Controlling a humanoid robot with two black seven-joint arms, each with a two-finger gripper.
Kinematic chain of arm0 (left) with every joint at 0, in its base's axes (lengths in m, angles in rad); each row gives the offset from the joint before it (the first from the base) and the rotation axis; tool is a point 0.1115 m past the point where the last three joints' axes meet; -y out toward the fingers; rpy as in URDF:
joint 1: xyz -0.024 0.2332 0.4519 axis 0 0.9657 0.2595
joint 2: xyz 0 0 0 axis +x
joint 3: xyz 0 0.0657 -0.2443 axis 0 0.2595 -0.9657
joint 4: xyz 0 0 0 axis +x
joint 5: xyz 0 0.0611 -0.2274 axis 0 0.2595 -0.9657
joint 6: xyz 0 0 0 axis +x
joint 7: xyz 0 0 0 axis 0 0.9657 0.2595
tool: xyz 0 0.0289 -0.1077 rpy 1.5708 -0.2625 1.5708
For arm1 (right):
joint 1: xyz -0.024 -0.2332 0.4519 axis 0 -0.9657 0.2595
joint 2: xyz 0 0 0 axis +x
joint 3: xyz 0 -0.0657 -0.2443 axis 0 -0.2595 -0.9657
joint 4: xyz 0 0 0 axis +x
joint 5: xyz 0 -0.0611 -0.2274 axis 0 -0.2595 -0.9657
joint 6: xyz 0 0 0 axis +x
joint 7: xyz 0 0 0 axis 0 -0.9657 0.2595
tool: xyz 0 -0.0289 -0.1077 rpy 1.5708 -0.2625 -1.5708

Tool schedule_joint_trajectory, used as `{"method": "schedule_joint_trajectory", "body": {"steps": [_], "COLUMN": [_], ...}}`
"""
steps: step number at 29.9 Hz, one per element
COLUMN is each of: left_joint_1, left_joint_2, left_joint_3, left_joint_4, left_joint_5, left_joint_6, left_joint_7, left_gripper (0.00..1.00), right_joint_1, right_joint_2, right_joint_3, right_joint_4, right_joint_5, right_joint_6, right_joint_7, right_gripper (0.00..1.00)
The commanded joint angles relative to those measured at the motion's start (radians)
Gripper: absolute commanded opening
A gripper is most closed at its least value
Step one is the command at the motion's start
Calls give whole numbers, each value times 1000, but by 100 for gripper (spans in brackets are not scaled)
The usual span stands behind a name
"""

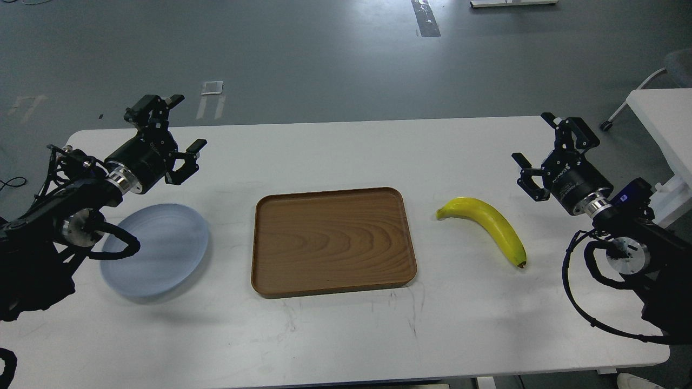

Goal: Place banana on plate with both arms
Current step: 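Raise the left gripper and swing it outward beside the blue plate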

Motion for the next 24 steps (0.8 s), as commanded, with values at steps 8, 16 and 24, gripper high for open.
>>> {"method": "schedule_joint_trajectory", "body": {"steps": [8,16,24], "left_joint_1": [4,-32,-110], "left_joint_2": [9,70,189], "left_joint_3": [-2,-6,10], "left_joint_4": [0,11,-88], "left_joint_5": [1,10,281], "left_joint_6": [0,0,0], "left_joint_7": [1,-20,-140], "left_gripper": [100,100,100], "right_joint_1": [8,15,17], "right_joint_2": [5,3,2], "right_joint_3": [-3,-3,-3], "right_joint_4": [-4,-15,-15], "right_joint_5": [0,0,0], "right_joint_6": [0,0,0], "right_joint_7": [0,0,0], "right_gripper": [100,100,100]}}
